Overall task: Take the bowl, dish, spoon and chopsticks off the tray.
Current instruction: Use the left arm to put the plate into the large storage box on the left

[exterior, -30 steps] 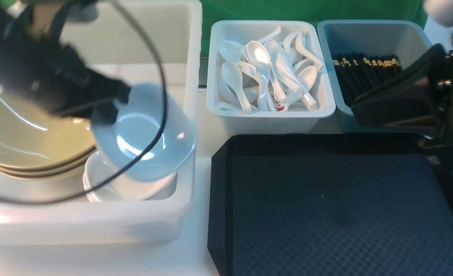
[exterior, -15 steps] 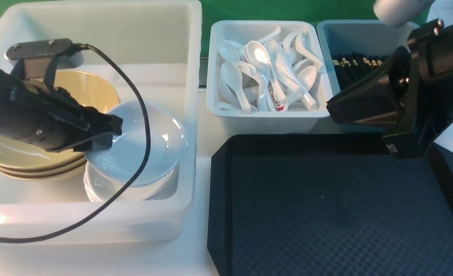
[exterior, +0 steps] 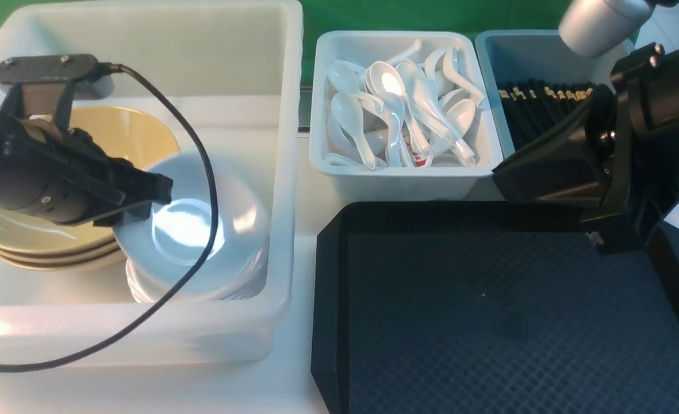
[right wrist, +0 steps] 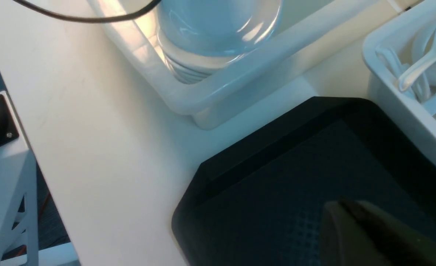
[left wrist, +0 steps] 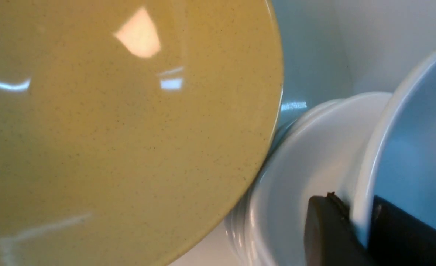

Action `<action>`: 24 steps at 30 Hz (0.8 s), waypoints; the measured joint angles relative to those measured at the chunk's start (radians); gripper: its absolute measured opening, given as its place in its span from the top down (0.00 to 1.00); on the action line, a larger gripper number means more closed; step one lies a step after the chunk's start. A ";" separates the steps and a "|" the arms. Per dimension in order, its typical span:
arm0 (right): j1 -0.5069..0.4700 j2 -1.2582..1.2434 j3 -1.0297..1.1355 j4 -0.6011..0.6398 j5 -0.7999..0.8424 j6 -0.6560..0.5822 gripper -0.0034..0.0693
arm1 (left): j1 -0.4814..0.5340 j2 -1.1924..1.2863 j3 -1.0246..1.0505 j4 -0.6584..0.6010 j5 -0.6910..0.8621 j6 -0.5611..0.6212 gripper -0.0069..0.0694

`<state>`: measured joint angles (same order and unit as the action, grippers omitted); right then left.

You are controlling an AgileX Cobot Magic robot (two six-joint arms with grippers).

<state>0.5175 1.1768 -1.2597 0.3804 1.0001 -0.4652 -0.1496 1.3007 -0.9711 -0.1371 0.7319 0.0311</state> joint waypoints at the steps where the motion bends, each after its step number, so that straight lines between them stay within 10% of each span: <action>1: 0.000 0.000 0.000 0.002 0.000 0.000 0.89 | 0.000 0.007 0.001 0.011 0.011 0.005 0.87; 11: 0.000 0.000 0.000 0.007 0.001 0.000 0.89 | 0.000 0.066 0.001 0.011 0.027 0.066 0.77; 24: 0.000 0.000 0.000 0.008 0.007 -0.014 0.89 | -0.001 0.021 -0.149 0.076 0.255 0.086 0.10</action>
<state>0.5175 1.1768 -1.2597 0.3889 1.0076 -0.4788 -0.1505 1.3215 -1.1198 -0.0607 0.9871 0.1169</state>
